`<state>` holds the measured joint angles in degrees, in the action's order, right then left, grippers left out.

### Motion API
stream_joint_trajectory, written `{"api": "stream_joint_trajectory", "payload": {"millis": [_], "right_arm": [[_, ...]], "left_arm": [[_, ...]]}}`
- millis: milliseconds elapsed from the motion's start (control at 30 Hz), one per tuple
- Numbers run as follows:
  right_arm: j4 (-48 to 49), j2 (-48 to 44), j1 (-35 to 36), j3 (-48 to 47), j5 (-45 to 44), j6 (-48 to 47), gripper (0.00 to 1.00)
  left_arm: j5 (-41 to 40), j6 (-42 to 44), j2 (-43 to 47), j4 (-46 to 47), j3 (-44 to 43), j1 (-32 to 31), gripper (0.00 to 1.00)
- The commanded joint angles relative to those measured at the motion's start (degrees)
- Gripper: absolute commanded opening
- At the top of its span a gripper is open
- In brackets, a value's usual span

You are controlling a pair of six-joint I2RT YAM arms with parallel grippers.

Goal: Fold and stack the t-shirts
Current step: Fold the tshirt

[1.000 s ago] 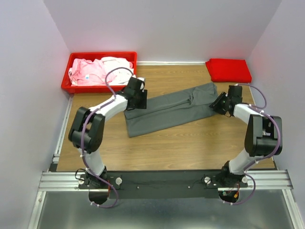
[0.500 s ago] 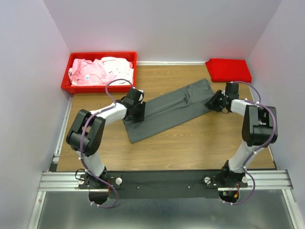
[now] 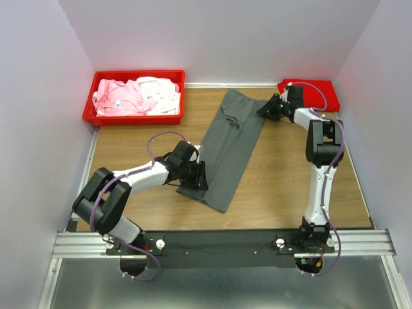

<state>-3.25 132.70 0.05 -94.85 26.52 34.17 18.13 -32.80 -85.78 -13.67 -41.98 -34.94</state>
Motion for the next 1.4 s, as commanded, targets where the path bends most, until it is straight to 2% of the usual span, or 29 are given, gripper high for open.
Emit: {"api": "stream_joint_trajectory", "payload": {"millis": [0, 33, 133, 267, 400, 467, 500, 533, 600, 633, 667, 833, 900, 1033, 1167, 1233, 1367], "right_arm": [[-7.4, 12.1, -0.1, -10.9, 5.4, 1.9, 0.44], [-7.6, 13.8, -0.2, -16.4, 6.2, 3.2, 0.44], [-8.0, 20.3, -0.2, -25.0, 7.9, 4.9, 0.45], [-8.7, 24.4, -0.2, -33.6, 9.3, 5.7, 0.45], [-9.1, 20.5, -0.2, -33.7, 9.2, 4.0, 0.5], [-9.2, 14.4, -0.2, -31.0, 8.6, 1.8, 0.55], [-9.3, 8.8, -0.1, -26.1, 7.2, 0.3, 0.57], [-9.3, 8.7, -0.2, -23.6, 6.2, -0.6, 0.59], [-9.9, -0.9, -0.2, -16.7, 2.2, -2.2, 0.61], [-10.2, -4.3, -0.1, -8.8, 0.7, -3.4, 0.63], [-10.5, -11.9, -0.2, -4.5, -0.8, -4.0, 0.64], [-14.9, -32.7, 1.7, 23.2, -7.6, -5.3, 0.64], [-19.1, -41.5, 2.8, 29.6, -7.5, -5.6, 0.64], [-23.6, -54.8, 5.0, 43.8, -5.4, -4.8, 0.63], [-27.3, -65.5, 6.8, 55.5, -2.8, -2.8, 0.57], [-27.2, -68.4, 7.8, 62.1, -0.2, -0.7, 0.55], [-26.6, -71.7, 9.3, 68.7, 2.3, 0.8, 0.54]], "left_arm": [[8.1, -5.9, -3.9, 4.5, -3.3, -1.9, 0.55], [8.9, -6.4, -6.1, 5.1, -4.1, -2.9, 0.55], [11.1, -7.5, -11.3, 7.2, -9.1, -5.0, 0.55], [12.3, -9.1, -15.8, 8.5, -15.2, -7.9, 0.55], [10.8, -10.7, -14.4, 8.0, -17.8, -8.7, 0.55], [6.9, -10.3, -11.6, 4.5, -18.9, -8.7, 0.55], [3.4, -9.9, -9.3, 3.1, -19.2, -8.7, 0.55], [1.8, -9.5, -9.3, 1.9, -19.3, -8.7, 0.55], [-3.9, -8.5, -5.6, -2.3, -19.3, -8.7, 0.56], [-5.8, -8.3, -3.0, -4.8, -18.9, -8.6, 0.56], [-7.7, -8.0, -1.8, -5.9, -18.6, -8.6, 0.56], [-20.1, -7.3, 6.0, -10.8, -14.1, -8.5, 0.56], [-22.3, -6.9, 7.4, -13.3, -12.0, -8.5, 0.56], [-21.9, -6.7, 11.4, -13.4, -7.1, -8.5, 0.56], [-20.6, -6.9, 13.3, -12.3, -3.2, -8.4, 0.56], [-19.7, -7.4, 13.6, -10.9, -1.4, -8.4, 0.56], [-18.4, -7.9, 12.4, -6.9, 0.7, -8.1, 0.56]]}}
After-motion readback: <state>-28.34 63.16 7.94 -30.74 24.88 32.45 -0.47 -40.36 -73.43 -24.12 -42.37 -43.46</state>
